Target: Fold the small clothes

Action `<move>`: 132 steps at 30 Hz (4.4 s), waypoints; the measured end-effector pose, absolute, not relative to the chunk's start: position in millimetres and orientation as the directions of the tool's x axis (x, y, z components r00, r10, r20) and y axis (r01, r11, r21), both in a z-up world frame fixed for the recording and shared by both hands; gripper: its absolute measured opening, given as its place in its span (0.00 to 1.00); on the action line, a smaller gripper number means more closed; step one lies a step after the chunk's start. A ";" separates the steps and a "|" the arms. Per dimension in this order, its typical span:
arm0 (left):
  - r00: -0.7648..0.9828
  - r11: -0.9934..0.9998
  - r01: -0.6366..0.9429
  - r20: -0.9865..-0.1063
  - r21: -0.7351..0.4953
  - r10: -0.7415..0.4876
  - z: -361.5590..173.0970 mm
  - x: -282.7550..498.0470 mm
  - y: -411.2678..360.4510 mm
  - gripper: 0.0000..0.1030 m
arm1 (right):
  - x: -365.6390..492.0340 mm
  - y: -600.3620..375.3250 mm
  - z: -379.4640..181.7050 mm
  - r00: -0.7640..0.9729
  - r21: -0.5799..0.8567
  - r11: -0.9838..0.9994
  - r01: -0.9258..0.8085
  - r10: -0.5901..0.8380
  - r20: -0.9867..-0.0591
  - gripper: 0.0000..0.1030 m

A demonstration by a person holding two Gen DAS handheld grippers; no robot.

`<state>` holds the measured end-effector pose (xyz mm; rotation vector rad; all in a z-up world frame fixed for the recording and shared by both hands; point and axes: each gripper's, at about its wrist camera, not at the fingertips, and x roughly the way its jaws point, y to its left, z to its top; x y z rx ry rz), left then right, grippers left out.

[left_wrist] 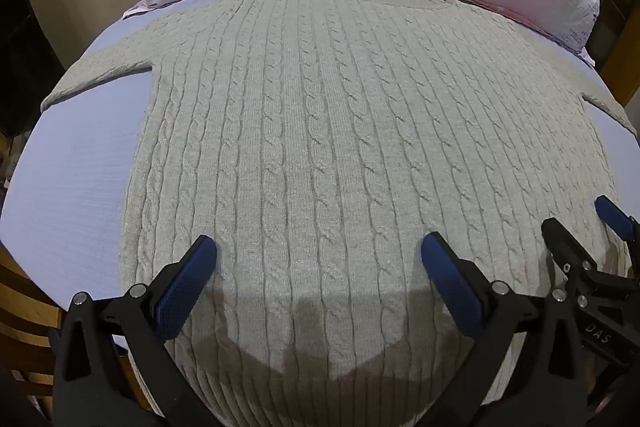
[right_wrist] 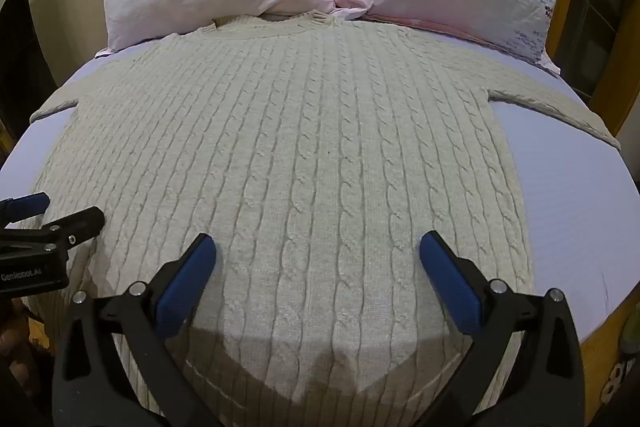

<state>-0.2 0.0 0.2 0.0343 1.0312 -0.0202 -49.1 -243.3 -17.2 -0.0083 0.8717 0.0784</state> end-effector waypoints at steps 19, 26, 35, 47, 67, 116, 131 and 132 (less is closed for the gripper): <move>0.510 0.999 0.033 -0.860 0.019 -0.001 0.0 0.0 0.0 0.99 | -49.1 -242.8 -17.0 0.645 0.027 0.997 -0.072 0.067 -0.762 0.98; 0.511 0.999 0.034 -0.860 0.019 0.000 0.0 0.0 0.0 0.99 | -49.0 -242.8 -17.0 0.645 0.027 0.997 -0.072 0.067 -0.761 0.98; 0.512 0.999 0.034 -0.859 0.020 0.000 0.1 0.0 0.0 0.99 | -48.8 -242.7 -17.4 0.645 0.027 0.997 -0.072 0.067 -0.762 0.98; 0.513 0.999 0.033 -0.858 0.020 0.000 0.2 -0.1 0.0 0.99 | -48.8 -242.7 -18.1 0.644 0.027 0.997 -0.072 0.067 -0.762 0.98; 0.514 0.999 0.033 -0.857 0.020 0.000 0.2 0.1 0.1 0.99 | -48.8 -243.4 -18.6 0.647 0.027 0.997 -0.069 0.066 -0.759 0.98; 0.882 0.965 0.044 -0.443 -0.258 -0.159 61.4 -7.3 97.0 0.99 | 57.3 -668.8 -4.1 0.673 0.535 0.548 0.643 -0.069 -0.736 0.56; 0.878 0.936 -0.150 -0.479 -0.318 -0.022 58.9 24.2 198.7 0.99 | 98.9 -637.1 41.9 0.801 0.561 0.657 0.503 -0.112 -0.588 0.07; 0.879 0.928 -0.163 -0.476 -0.335 -0.018 58.5 25.7 207.6 0.99 | 102.0 -621.8 52.7 0.820 0.559 0.690 0.459 -0.087 -0.566 0.07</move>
